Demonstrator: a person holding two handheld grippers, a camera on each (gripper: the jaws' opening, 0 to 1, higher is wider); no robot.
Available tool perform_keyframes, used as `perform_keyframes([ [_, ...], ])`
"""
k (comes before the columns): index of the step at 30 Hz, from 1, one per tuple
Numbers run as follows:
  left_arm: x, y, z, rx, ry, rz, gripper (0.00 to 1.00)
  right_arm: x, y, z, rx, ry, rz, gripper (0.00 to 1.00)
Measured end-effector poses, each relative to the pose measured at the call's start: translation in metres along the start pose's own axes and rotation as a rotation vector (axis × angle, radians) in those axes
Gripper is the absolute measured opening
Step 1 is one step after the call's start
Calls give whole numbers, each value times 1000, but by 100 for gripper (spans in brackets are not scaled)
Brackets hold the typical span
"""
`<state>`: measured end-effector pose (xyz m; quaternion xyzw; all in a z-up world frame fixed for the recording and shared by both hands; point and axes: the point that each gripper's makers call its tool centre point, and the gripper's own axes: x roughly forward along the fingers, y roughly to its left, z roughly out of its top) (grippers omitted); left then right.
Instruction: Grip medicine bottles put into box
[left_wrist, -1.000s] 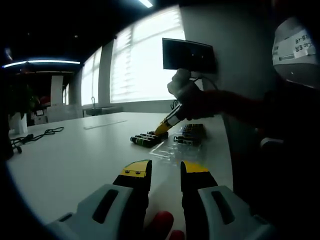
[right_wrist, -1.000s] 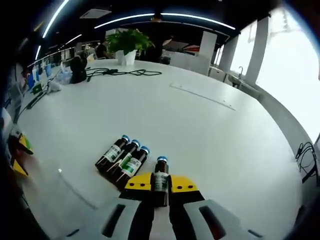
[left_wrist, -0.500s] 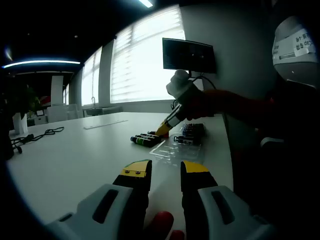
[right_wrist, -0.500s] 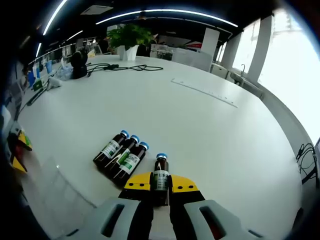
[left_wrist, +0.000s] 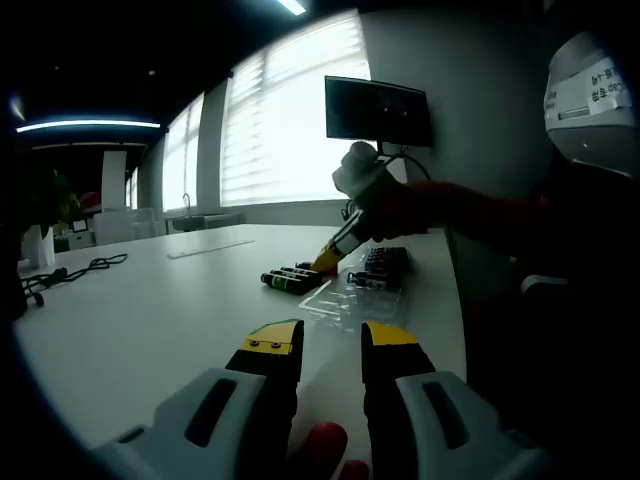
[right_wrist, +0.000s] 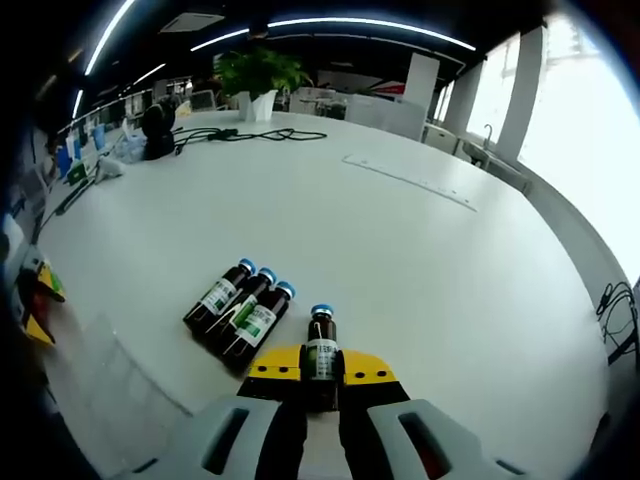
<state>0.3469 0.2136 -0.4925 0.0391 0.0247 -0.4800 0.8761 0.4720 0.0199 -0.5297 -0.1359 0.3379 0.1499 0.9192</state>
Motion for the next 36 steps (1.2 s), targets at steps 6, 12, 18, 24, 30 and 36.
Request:
perform_keyframes([
  [6, 0, 0, 0, 0, 0, 0, 17, -5, -4, 4, 6, -24, -15, 7],
  [12, 0, -1, 1, 0, -2, 0, 17, -13, -6, 8, 15, -46, -29, 7],
  [18, 0, -1, 1, 0, -2, -1, 18, -20, -6, 9, 17, -63, -36, 7],
  [24, 0, -1, 1, 0, -3, -1, 18, -23, -7, 9, 21, -68, -40, 7],
  [30, 0, 0, 0, 0, -1, 0, 18, -30, -7, 12, 27, -83, -37, 7],
  [36, 0, -1, 0, 0, -1, -1, 18, -39, -4, 17, 29, -104, -31, 7],
])
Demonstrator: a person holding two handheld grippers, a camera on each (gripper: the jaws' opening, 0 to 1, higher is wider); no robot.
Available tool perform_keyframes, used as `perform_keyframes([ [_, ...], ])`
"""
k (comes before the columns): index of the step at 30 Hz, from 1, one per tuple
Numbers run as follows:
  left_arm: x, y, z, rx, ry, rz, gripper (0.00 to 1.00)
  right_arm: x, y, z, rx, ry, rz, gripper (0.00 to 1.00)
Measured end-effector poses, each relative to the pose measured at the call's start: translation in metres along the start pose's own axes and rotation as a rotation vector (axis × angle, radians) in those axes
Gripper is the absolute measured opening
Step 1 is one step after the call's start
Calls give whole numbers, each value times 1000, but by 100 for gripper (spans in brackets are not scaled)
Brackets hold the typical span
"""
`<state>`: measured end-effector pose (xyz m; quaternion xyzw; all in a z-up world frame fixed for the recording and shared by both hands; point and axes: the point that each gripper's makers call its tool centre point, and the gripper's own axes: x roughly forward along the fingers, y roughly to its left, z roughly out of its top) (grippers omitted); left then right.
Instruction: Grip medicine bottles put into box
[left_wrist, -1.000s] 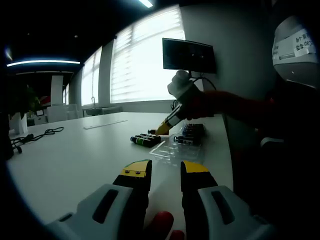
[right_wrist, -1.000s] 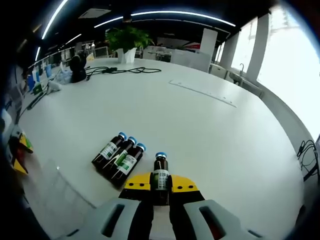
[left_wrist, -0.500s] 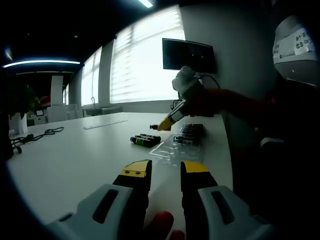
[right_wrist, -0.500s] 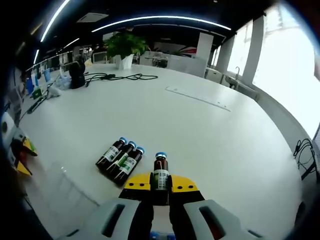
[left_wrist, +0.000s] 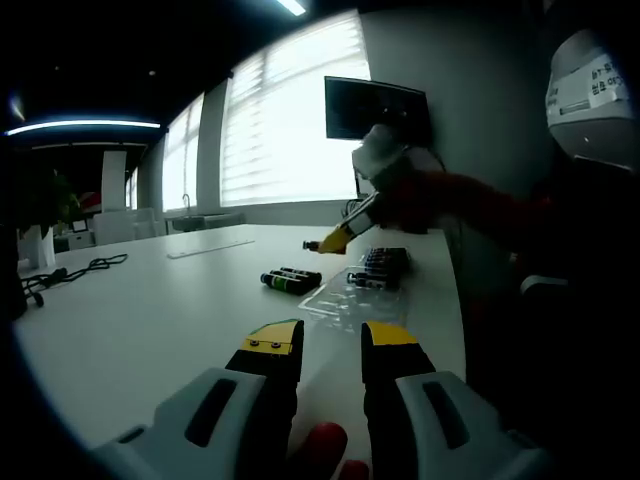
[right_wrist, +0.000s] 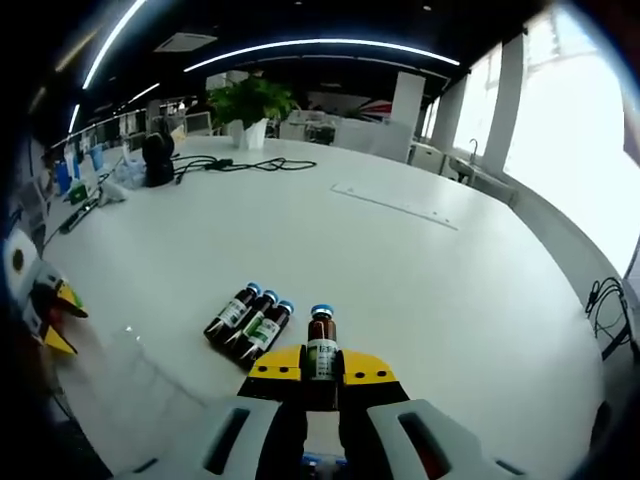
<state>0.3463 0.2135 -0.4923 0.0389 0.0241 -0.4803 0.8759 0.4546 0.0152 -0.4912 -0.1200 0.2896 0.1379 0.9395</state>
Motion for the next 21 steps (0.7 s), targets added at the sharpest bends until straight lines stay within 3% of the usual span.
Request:
perform_keyframes([
  [21, 0, 0, 0, 0, 1, 1, 18, -34, 18, 7, 50, -74, 32, 7],
])
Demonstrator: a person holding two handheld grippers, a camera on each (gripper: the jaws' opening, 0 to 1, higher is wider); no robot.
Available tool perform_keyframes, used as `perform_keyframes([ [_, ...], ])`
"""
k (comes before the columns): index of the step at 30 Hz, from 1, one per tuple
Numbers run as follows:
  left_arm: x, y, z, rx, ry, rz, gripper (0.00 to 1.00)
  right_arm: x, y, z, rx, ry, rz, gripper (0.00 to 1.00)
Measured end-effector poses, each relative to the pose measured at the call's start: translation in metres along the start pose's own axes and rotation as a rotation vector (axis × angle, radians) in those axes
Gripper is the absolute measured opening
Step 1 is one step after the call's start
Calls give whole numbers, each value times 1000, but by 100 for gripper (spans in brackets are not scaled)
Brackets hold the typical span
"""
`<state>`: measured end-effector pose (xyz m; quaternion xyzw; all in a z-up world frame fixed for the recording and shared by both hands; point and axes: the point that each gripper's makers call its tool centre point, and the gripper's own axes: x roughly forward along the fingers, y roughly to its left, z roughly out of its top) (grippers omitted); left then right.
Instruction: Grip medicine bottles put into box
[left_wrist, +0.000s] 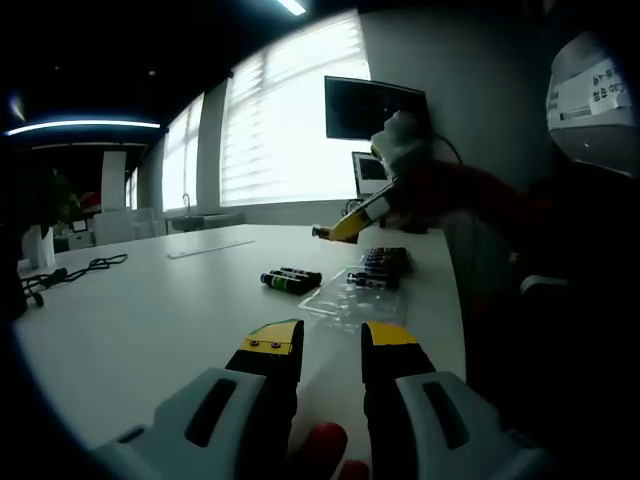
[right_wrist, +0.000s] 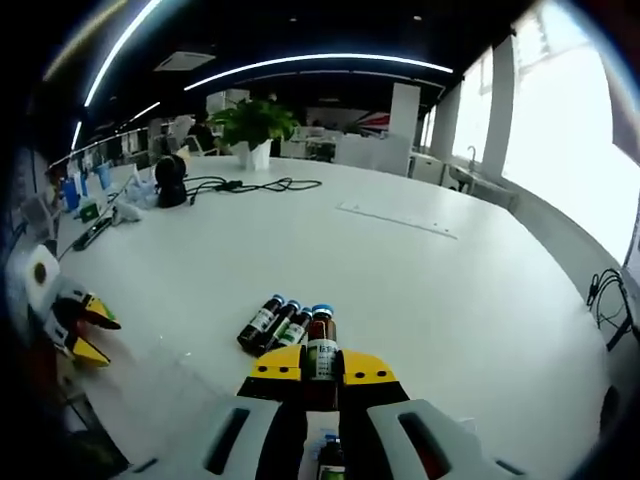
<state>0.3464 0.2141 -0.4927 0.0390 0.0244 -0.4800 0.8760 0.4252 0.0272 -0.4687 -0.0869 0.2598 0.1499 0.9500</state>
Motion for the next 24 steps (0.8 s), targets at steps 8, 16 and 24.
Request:
perform_keyframes([
  [8, 0, 0, 0, 1, 1, 2, 17, -17, 11, -1, 20, -25, 10, 7],
  [16, 0, 0, 0, 1, -1, 0, 18, -21, 25, -12, 24, -10, 23, 7],
  [24, 0, 0, 1, 0, -2, -1, 18, -24, 40, -23, 55, 12, 51, 7],
])
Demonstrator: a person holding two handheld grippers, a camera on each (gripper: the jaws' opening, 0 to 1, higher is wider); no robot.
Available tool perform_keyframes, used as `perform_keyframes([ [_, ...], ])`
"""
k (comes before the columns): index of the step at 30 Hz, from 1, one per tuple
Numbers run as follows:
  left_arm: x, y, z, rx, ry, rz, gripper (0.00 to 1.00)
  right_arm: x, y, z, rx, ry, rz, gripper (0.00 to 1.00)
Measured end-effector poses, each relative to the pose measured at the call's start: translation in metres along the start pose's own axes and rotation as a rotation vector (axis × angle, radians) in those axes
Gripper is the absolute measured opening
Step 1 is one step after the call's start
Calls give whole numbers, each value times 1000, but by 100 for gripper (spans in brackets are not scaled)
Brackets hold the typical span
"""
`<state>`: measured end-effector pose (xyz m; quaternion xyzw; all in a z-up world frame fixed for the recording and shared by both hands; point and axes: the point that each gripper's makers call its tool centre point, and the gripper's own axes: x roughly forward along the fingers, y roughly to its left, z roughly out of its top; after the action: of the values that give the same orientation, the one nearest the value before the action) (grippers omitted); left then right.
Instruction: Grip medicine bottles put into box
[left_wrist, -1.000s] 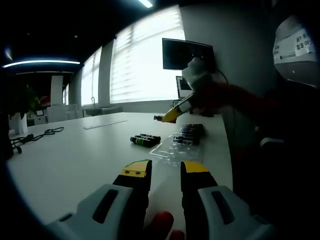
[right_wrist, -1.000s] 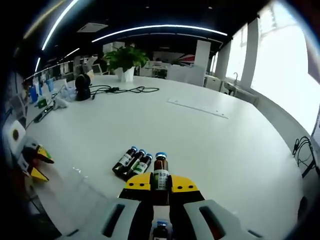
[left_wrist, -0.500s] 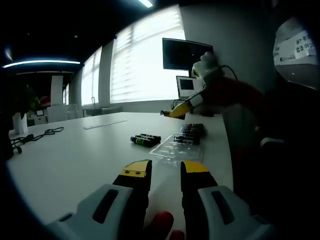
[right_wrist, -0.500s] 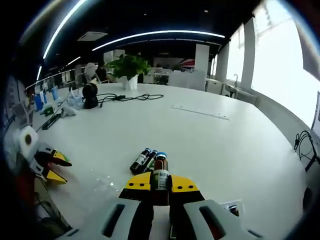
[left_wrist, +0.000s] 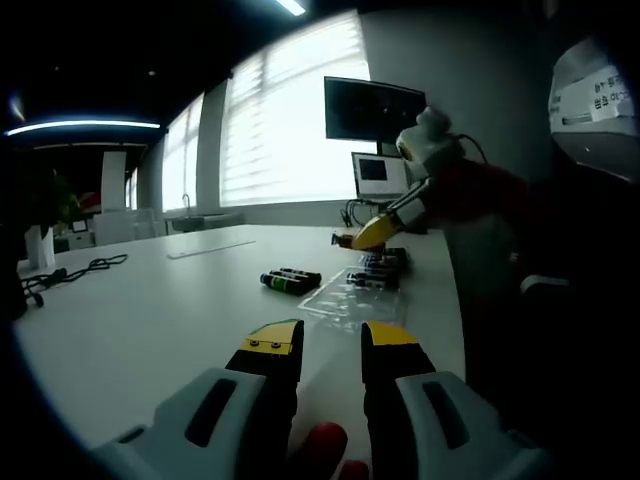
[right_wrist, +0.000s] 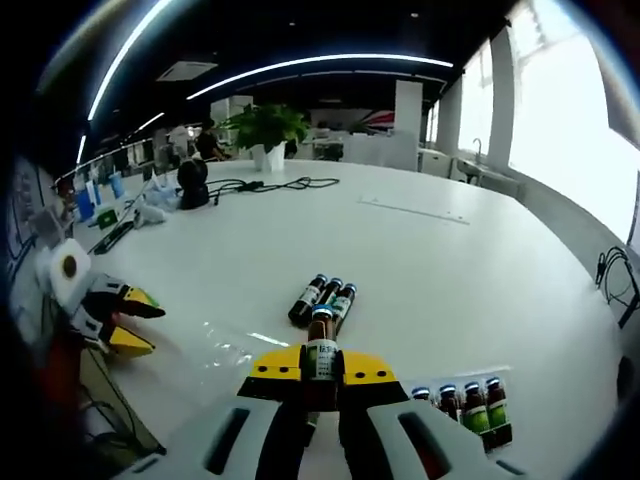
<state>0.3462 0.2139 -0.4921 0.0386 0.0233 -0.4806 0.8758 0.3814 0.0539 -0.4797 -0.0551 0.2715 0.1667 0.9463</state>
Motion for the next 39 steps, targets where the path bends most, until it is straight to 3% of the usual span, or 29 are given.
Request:
perform_keyframes([
  [18, 0, 0, 1, -1, -4, -2, 18, 4, 24, -25, 40, 59, -2, 7],
  [39, 0, -1, 2, -2, -9, -6, 18, 11, 33, -29, 67, 60, -29, 8],
])
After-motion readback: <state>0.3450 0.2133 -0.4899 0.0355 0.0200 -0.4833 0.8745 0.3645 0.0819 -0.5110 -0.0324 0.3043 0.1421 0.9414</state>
